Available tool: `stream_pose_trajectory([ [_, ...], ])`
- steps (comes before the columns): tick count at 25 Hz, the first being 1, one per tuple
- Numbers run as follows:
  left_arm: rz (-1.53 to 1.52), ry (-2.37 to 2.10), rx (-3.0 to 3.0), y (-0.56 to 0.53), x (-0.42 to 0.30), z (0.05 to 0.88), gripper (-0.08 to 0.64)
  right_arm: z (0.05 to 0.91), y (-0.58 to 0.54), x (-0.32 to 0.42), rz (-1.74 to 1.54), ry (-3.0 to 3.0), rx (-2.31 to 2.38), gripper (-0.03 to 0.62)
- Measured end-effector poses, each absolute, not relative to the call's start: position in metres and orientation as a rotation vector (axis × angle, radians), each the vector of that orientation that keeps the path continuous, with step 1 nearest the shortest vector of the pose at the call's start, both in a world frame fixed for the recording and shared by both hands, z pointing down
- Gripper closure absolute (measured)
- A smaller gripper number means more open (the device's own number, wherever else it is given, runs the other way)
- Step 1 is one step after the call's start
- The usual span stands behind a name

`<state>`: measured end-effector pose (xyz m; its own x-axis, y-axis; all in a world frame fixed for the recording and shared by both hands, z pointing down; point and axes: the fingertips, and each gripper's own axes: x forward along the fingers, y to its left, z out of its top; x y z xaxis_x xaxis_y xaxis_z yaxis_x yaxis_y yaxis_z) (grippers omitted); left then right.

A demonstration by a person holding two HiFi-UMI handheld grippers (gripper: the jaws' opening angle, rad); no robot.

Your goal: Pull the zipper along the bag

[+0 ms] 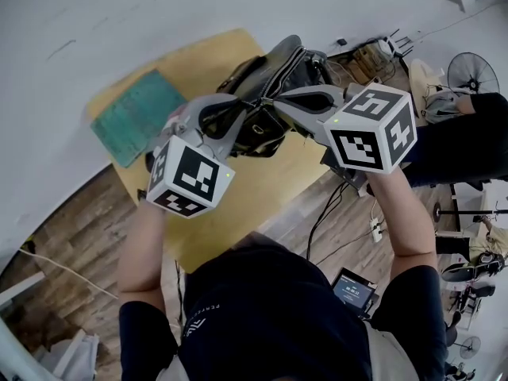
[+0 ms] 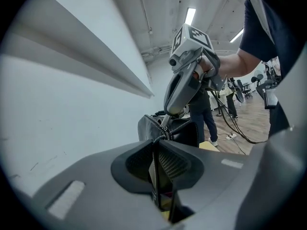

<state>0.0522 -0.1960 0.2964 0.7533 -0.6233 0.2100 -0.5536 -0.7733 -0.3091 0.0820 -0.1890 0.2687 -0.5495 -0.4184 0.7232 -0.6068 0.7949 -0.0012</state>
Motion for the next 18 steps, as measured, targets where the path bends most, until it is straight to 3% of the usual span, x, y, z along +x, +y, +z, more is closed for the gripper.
stream_pose_trajectory([
  [18,-0.462,1.02,-2.637,-0.199,0.052,0.295,0.492,0.263,-0.196,0.071,0.437,-2.323,0.254,0.586],
])
